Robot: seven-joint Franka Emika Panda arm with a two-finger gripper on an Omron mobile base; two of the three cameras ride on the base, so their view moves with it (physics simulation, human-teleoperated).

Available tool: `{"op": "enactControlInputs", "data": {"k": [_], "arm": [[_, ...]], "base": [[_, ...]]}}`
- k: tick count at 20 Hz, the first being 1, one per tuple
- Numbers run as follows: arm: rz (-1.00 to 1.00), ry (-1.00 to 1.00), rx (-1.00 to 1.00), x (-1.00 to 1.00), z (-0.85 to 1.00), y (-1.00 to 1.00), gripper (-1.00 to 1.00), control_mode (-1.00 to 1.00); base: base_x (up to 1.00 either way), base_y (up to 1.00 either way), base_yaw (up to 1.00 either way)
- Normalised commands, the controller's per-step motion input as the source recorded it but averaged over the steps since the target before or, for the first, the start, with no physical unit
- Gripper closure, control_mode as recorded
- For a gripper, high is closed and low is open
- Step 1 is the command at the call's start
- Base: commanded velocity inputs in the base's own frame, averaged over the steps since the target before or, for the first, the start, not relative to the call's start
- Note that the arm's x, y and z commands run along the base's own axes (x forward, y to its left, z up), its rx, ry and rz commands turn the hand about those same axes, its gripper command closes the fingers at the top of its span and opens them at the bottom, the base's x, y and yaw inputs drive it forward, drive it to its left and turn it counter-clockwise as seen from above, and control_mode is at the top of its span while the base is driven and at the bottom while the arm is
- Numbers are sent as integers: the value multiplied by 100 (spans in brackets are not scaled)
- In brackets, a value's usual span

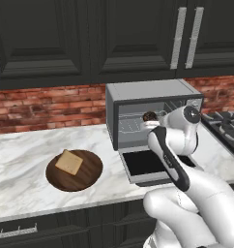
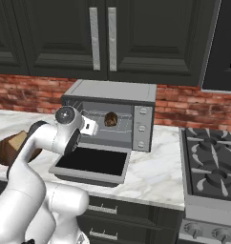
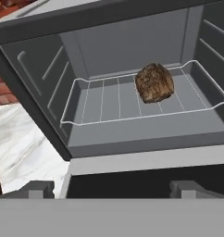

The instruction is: Pick up the heated bread from the toaster oven and place it in the bowl. Then move the bread bowl to the dining counter.

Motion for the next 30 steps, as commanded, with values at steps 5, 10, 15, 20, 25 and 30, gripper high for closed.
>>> {"op": "enactControlInputs", "data": {"k": [5, 10, 15, 20, 25, 30], "arm": [[0, -3, 0, 30, -12, 0, -100, -100], [0, 0, 0, 39, -18, 0, -100, -100], [0, 0, 0, 42, -5, 0, -100, -100], [0, 0, 0, 31, -16, 0, -100, -100], [0, 0, 0, 24, -27, 0, -100, -100], [0, 0, 0, 35, -16, 0, -100, -100]], "base": [[0, 0, 0], [0, 0, 0], [0, 0, 0], [0, 0, 0], [0, 0, 0], [0, 0, 0]]}}
